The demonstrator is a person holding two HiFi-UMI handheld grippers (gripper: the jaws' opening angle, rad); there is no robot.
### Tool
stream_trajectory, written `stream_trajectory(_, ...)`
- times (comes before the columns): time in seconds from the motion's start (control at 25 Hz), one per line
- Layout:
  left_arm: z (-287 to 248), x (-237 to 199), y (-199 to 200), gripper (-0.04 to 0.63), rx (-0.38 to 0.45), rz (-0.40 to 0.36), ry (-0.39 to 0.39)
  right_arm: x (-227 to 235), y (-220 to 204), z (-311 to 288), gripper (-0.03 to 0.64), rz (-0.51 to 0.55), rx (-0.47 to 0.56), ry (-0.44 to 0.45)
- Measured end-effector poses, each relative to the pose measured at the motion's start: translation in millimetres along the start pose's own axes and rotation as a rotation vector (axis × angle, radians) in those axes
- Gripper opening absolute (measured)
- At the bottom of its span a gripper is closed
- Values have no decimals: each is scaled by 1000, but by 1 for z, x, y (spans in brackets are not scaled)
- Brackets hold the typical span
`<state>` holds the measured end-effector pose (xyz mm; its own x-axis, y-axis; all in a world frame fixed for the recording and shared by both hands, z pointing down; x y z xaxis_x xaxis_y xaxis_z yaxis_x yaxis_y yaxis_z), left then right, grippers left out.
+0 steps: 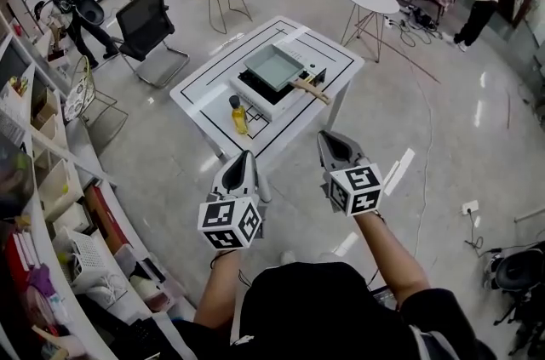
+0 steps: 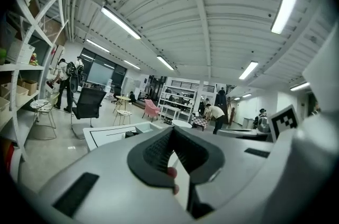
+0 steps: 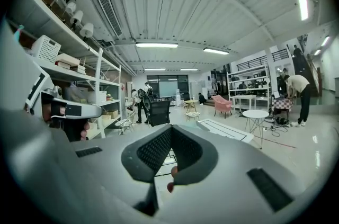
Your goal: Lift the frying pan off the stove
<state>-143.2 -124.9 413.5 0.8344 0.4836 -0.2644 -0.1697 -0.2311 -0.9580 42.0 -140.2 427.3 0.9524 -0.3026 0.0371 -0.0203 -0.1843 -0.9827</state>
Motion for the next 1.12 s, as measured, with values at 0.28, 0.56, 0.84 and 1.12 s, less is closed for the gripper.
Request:
stream_trajectory(0.28,-24,-1,0,9,-9,2,-22,15,3,-17,0,11,-10,-8)
stream_trajectory(0.56,-66,-2,5,9,-10,-12,-14,44,8,-46,1,17,-11,7)
stream_trajectory(0.84,-127,-8,12,9,-18,-16,-2,81,14,-93,1,20,-19,29)
stream_trajectory(1.12,-177,-15,10,9,-41,3,29,123,10,-138,0,13,-69,44)
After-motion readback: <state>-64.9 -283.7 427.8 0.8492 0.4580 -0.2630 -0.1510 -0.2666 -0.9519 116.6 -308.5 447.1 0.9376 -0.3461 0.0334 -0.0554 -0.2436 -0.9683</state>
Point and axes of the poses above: the fingertips, and each gripper's own axes: z backward along the fingers, x to its right, y out of its top, the point moved 2 cm from there along z, backward along the fingers
